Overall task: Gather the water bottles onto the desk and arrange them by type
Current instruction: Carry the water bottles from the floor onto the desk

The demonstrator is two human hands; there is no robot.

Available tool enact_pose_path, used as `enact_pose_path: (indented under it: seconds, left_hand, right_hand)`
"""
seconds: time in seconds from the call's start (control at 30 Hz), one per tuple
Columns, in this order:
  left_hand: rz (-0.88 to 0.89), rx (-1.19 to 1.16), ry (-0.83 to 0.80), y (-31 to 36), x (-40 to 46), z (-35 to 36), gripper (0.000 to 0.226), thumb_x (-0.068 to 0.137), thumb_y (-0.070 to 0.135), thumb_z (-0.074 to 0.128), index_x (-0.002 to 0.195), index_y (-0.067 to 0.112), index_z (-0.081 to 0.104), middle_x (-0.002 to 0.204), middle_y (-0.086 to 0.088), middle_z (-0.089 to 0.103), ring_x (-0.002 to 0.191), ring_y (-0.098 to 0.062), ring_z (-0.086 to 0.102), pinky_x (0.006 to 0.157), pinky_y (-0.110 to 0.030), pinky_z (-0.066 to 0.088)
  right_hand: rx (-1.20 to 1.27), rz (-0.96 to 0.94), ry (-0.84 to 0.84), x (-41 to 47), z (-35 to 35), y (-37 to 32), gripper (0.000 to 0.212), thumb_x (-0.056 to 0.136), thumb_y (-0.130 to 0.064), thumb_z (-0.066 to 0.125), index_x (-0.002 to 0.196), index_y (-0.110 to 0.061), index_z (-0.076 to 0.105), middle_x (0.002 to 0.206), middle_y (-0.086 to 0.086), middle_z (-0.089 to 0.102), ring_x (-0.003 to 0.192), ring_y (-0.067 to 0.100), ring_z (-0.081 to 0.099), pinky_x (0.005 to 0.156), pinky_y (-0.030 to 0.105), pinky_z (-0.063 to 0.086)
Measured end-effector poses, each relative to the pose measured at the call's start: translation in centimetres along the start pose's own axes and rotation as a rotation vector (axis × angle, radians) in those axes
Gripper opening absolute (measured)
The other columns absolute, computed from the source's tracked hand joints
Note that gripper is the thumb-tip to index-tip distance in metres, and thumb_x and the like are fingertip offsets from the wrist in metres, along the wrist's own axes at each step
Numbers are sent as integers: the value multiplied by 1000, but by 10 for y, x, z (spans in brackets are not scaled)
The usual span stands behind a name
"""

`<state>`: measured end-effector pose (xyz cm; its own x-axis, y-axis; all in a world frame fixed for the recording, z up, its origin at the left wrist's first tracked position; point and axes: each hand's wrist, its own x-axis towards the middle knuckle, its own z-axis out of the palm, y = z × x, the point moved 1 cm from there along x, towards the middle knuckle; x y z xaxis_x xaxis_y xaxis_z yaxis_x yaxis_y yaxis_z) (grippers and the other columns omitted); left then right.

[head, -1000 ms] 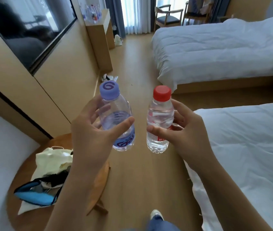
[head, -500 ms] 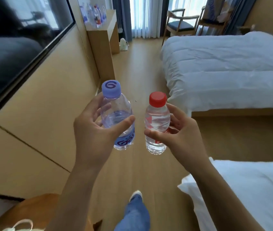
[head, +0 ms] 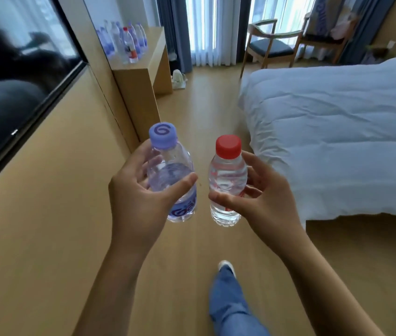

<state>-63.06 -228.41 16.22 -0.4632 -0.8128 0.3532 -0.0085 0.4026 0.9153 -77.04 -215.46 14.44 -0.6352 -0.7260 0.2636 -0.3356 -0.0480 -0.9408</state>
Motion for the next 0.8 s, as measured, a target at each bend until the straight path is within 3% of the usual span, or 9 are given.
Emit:
enact_pose_path:
  seconds: [0.13,0.37,0.63,0.8]
  left_hand:
    - [-12,20,33,-31,108,48,69,63,21,92,127,20,64,113,11,72,111,-7,66,87,-33,59]
    - [-12,-6,86,-76,282,102,67,65,21,92,126,20,65,112,10,73,109,-10,68,86,-33,60]
    - [3,-65,98,-164,484,142,63,67,16,90,125,16,65,110,10,73,106,-12,69,83,-26,59]
    - [-14,-49,99,-210,626,158,66,65,20,90,126,19,64,113,5,73,113,-15,67,90,-41,58]
  right_hand:
    - [4,-11,-30,126,-13,37,65,69,-19,89,122,-39,57,105,-22,71,95,-2,69,78,8,49]
    - [-22,-19,-79,316,-17,79,62,70,-26,88,119,-45,55,105,-23,71,96,-2,68,79,8,49]
    - [-47,-39,-89,525,15,141,57,66,-48,80,116,-50,51,100,-41,63,97,-10,64,80,3,46]
    - [-23,-34,-86,670,51,172,63,66,-38,86,122,-38,57,103,-23,71,96,-3,67,82,8,49]
